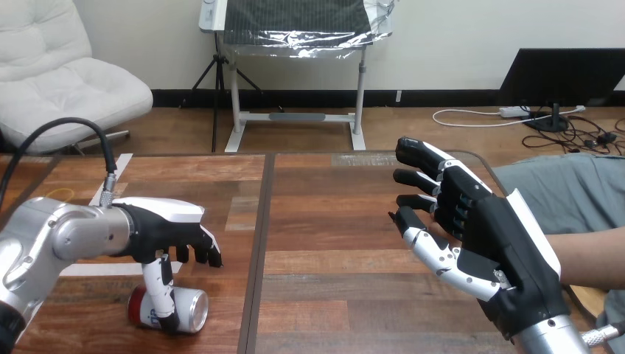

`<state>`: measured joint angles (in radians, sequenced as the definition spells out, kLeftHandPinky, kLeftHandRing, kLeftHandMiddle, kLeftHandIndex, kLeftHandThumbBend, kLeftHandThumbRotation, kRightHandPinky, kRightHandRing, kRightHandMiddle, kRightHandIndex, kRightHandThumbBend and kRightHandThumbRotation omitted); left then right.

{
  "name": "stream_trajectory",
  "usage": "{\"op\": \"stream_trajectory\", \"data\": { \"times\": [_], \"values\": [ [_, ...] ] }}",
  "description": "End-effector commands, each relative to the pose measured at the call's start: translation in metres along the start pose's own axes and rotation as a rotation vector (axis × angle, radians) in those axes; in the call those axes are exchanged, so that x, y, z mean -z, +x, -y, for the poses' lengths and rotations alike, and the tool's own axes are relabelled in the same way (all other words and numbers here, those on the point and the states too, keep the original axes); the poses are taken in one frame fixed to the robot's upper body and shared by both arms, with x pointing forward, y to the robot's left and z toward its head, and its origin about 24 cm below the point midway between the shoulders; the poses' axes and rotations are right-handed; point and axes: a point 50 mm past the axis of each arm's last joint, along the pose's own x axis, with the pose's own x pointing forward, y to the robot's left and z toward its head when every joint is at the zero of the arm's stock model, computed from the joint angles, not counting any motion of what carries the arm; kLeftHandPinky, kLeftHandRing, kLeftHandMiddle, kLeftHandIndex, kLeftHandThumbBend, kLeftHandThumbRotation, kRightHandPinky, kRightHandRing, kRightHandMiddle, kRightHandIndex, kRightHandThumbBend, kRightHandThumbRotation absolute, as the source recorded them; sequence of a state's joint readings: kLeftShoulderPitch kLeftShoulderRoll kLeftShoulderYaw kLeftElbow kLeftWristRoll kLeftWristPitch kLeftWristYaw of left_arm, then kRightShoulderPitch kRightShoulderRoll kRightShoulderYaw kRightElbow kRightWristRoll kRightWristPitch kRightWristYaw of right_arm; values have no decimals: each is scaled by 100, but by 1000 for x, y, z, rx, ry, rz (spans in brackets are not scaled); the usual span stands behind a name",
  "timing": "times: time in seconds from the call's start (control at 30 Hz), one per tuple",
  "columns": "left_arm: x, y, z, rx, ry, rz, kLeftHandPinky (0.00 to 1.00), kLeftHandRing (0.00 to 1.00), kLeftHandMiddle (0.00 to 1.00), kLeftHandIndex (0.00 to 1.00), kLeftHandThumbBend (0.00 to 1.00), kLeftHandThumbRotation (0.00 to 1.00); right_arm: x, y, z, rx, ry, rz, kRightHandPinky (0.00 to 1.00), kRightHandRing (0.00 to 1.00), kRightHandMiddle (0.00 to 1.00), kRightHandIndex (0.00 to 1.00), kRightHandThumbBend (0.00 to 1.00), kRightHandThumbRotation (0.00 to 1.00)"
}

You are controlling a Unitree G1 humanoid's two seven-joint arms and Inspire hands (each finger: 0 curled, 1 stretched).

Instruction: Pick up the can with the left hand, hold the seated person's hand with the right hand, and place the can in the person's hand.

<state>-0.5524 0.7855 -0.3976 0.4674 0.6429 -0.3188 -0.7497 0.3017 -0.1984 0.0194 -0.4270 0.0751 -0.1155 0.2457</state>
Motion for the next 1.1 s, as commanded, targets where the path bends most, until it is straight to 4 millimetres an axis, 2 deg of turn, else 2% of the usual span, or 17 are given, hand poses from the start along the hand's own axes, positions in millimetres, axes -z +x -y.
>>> {"op": "stream_trajectory", "data": {
  "times": [0.0,0.53,1.07],
  "values": [
    [4,-13,-18,-93,25,-17,72,81,84,82,89,13,-19,14,3,-6,-24,112,78,86,89,87,34,0],
    [3,-16,-14,-132,63,-16,71,79,83,81,89,15,-19,13,5,-7,-41,106,77,86,90,87,35,0],
    [4,-22,-7,-179,81,-8,68,76,79,76,86,10,-20,14,5,-12,-38,112,76,85,89,87,34,0]
  ]
}}
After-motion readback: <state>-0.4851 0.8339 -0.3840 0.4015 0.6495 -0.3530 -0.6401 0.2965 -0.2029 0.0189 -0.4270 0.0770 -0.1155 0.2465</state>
